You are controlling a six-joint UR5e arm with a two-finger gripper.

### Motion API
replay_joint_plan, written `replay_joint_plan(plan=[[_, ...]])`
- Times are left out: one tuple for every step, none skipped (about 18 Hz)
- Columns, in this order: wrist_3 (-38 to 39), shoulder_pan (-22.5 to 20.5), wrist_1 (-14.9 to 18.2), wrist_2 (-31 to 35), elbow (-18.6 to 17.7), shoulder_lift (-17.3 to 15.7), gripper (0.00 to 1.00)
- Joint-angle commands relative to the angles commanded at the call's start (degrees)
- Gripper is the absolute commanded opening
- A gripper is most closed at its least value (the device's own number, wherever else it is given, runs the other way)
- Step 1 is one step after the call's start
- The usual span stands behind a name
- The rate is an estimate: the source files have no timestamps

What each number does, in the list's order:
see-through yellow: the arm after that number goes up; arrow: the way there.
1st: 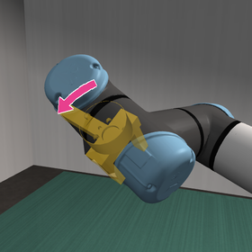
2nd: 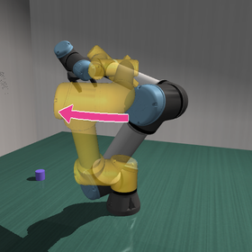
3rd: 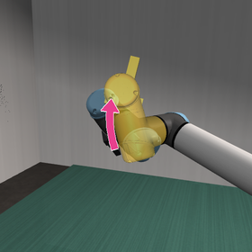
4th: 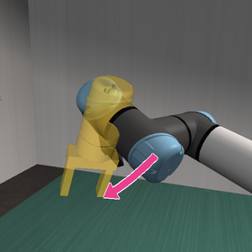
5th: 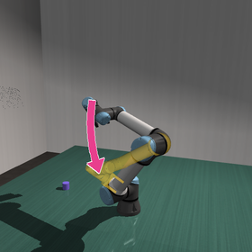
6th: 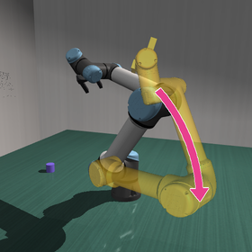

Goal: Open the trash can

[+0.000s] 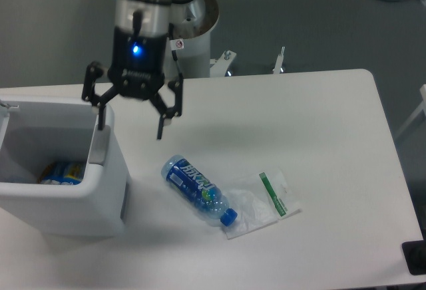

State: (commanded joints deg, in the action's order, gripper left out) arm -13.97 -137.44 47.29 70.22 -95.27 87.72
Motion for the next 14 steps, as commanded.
replay_joint_plan(plan=[[-0.17, -2.63, 0.00, -0.09, 0.00, -0.18, 1.00], [-1.13, -4.92, -0.09, -0.09, 0.00, -0.09, 1.00], [-3.41, -7.03, 0.00, 0.00, 0.09, 0.26, 1.00], [-6.82, -8.97, 0.00, 0.35, -0.44, 0.61, 1.00], [-11.47, -10.90, 0.17, 1.31, -0.79, 1.39, 1.00], [-15.86, -13.36, 0.18, 3.15, -1.14, 2.01, 1.00], [-20.09, -16.08, 0.09, 4.82, -1.84, 2.54, 1.00], [-23.78, -17.85, 0.09, 5.27, -1.93, 3.33, 1.00], [-27.04, -19.08, 0.17, 5.45, -1.67, 4.64, 1.00], [-29.94, -20.49, 0.26, 5.80, -1.50, 5.52, 1.00], [-32.76, -21.55, 0.35, 6.32, -1.58, 5.88, 1.00], [-34.87, -22.17, 0.35, 7.29, -1.93, 6.06, 1.00], [-36.98, -22.52, 0.35, 8.43, -2.11, 6.76, 1.00], [-38.66, -22.96, 0.44, 9.66, -2.11, 7.46, 1.00]])
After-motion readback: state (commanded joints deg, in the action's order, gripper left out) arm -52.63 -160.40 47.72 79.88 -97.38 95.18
